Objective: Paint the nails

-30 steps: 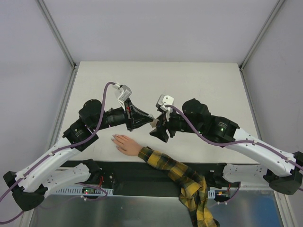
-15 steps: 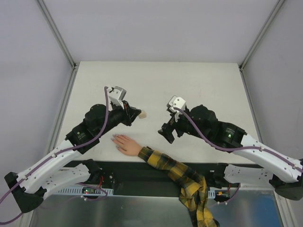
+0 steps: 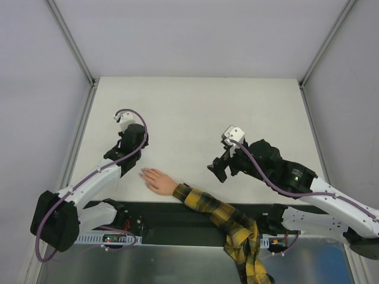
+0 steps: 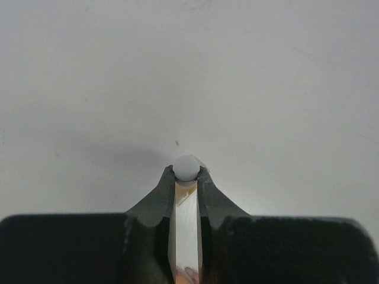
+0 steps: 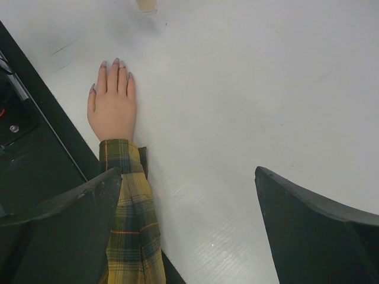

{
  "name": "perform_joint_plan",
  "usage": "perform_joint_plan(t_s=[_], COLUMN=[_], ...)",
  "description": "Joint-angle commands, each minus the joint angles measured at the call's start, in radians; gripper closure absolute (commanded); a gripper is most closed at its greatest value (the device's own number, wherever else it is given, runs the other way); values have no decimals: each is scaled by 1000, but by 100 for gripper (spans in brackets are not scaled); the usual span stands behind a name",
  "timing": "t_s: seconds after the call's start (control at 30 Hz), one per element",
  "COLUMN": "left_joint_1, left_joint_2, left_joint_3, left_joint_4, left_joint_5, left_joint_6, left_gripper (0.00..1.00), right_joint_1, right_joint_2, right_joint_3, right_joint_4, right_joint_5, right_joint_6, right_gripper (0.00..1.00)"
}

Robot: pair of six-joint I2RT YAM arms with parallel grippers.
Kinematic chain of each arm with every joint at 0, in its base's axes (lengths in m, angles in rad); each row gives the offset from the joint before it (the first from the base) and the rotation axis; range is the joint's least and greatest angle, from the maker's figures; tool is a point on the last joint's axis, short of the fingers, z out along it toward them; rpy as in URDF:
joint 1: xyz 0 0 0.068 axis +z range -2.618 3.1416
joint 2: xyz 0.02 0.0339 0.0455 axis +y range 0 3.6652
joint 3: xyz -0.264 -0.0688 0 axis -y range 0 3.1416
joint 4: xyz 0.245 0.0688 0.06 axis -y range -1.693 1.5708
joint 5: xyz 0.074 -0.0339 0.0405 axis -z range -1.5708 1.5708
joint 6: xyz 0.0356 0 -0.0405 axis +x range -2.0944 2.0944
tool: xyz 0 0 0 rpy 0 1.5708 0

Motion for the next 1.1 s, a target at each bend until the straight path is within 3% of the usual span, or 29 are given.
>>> perform_joint_plan(t_s=[0.0, 0.27, 0.37, 0.53, 0.7, 1.07], left_joint_1=[108, 288, 297, 314, 314, 313], left_joint_2=[103, 325, 377, 452, 509, 554], left_joint_3=[20, 87, 117, 199, 248, 270], left_joint_4=[100, 103, 103, 80, 66, 57], left_joint_5=[-103, -80, -144, -123, -120, -94], left_joint_6=[-134, -259, -265, -286, -282, -270], left_gripper=[100, 100, 100, 100, 86, 80], right_joint_1=[-11, -25, -26, -31, -31, -33], right_joint_2=[-59, -134, -153, -162, -174, -177], right_joint_3=[-21, -54, -61, -57, -54, -43], right_joint_4=[3, -6, -10, -21, -37, -55], right_joint_5=[-5, -16, -13, -10, -8, -4], right_joint_6=[38, 78, 82, 87, 95, 101], right_gripper=[4, 4, 4, 4, 4, 4])
